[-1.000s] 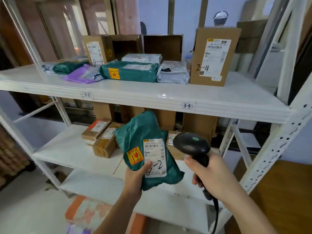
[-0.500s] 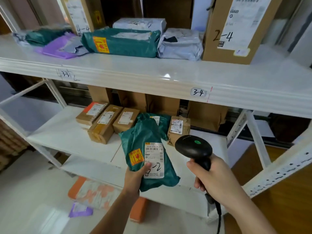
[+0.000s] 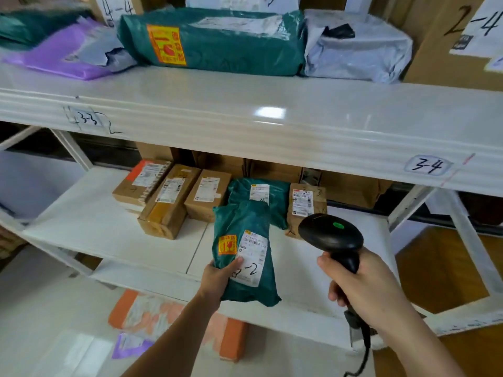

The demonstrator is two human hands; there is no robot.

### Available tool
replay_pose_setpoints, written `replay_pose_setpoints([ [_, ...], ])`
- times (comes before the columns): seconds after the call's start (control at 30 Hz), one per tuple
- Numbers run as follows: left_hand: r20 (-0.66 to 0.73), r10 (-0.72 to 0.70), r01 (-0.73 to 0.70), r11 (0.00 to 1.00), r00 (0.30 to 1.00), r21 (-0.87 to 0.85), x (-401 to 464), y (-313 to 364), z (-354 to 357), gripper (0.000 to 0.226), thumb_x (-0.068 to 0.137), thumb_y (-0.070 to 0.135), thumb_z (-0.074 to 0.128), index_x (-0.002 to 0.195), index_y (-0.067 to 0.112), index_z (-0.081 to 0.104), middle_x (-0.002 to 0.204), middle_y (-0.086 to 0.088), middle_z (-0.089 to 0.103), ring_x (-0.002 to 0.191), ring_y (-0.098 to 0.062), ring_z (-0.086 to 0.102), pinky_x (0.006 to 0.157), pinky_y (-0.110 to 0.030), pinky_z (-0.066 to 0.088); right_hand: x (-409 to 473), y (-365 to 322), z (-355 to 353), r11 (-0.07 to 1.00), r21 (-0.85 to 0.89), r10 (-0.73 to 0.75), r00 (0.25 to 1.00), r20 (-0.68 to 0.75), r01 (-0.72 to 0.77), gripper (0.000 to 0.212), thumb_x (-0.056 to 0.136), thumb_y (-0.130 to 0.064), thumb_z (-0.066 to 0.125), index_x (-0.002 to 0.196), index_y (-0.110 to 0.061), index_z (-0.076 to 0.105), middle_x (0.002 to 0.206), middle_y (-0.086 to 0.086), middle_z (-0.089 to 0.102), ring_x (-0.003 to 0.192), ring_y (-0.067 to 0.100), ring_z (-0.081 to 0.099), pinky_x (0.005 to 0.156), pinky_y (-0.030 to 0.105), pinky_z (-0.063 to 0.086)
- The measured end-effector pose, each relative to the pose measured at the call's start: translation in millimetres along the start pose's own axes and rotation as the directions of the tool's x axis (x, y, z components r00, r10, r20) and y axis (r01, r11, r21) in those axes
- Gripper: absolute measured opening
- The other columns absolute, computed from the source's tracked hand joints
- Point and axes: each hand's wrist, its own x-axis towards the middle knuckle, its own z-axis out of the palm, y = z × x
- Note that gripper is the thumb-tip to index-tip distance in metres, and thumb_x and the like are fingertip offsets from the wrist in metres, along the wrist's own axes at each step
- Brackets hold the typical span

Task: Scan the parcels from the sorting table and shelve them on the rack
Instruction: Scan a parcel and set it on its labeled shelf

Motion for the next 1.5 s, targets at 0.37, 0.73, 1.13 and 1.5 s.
replay_pose_setpoints([
  [0.37,0.071,0.001,-0.016,0.978,0.997,0.209,107,-17,-28,0.089,0.040,0.045,0.098,0.115,0.006,0.072,0.103,-0.016,0.081,0.098,-0.040,0.078,0.093,-0.058,0.062,49,10,64,0.996,-0.042,0.073,0.997,-0.010,-0.073,0.016,0.093,-0.028,0.065,0.087,-0.015,0.059,0.066,0.017,0.068,0.044,0.009,0.059,0.048,0.023,0.047],
  [0.73,-0.005,-0.045,0.045,0.985,0.999,0.169,155,-13,4,0.040,0.089,0.021,0.084,0.121,0.010,0.064,0.106,-0.016,0.077,0.093,-0.033,0.076,0.074,-0.040,0.063,77,33,90,0.991,-0.055,0.127,0.989,0.073,-0.123,0.011,0.091,-0.027,0.066,0.085,-0.020,0.060,0.061,0.004,0.066,0.042,0.007,0.059,0.047,0.016,0.044],
  [1.13,-0.009,-0.026,0.027,0.987,1.000,0.159,187,-1,12,0.044,0.092,0.021,0.082,0.130,0.013,0.061,0.113,-0.017,0.076,0.099,-0.035,0.077,0.078,-0.045,0.065,96,47,87,0.990,-0.070,0.131,0.988,0.087,-0.126,0.009,0.091,-0.028,0.066,0.085,-0.024,0.060,0.062,0.003,0.066,0.044,0.006,0.061,0.050,0.015,0.045],
  [1.5,-0.039,0.113,-0.071,0.819,0.993,0.569,169,22,10,0.063,0.086,0.031,0.087,0.139,0.012,0.059,0.117,-0.007,0.073,0.092,-0.016,0.072,0.068,-0.026,0.058,92,31,83,0.993,-0.048,0.116,0.983,0.144,-0.110,0.011,0.094,-0.026,0.062,0.085,-0.022,0.057,0.066,0.000,0.065,0.041,0.002,0.056,0.045,0.010,0.041],
])
